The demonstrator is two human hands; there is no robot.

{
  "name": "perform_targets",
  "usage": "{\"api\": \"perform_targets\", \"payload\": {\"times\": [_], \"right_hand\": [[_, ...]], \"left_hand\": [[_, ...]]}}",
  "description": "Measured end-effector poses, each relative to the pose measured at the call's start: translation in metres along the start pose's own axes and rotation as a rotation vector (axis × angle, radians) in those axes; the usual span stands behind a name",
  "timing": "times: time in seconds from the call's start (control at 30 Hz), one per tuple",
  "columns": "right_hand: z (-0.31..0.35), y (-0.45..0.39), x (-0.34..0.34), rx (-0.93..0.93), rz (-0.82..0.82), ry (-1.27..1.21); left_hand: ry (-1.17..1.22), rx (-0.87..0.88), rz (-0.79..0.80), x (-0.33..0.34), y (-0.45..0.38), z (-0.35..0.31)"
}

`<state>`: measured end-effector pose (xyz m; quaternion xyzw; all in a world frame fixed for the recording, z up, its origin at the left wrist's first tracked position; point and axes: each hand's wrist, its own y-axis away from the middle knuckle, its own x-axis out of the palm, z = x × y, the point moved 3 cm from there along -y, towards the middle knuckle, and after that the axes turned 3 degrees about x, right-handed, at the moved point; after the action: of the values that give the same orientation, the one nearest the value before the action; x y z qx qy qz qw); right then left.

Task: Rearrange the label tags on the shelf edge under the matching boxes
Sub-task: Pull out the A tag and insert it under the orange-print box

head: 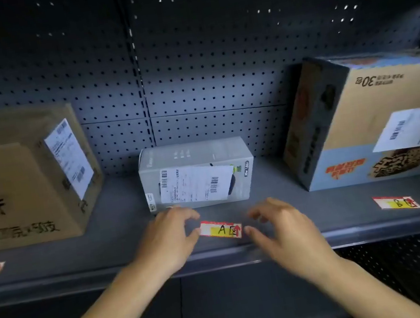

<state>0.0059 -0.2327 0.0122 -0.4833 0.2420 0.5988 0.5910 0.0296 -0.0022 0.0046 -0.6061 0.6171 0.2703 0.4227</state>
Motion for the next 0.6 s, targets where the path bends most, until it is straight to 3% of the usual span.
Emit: {"api": "perform_targets", "payload": {"times": [0.2, 0.6], "right_hand": [[0.002, -0.040, 0.027, 0.156, 0.263, 0.106], [0.005, -0.053, 0.032, 0.216, 0.340, 0.030]], "left_hand": [[-0.059, 0.043, 0.209, 0.012, -0.027, 0.008], [0.052, 0.120, 0.225, 0.006, -0.029, 0.014]]}}
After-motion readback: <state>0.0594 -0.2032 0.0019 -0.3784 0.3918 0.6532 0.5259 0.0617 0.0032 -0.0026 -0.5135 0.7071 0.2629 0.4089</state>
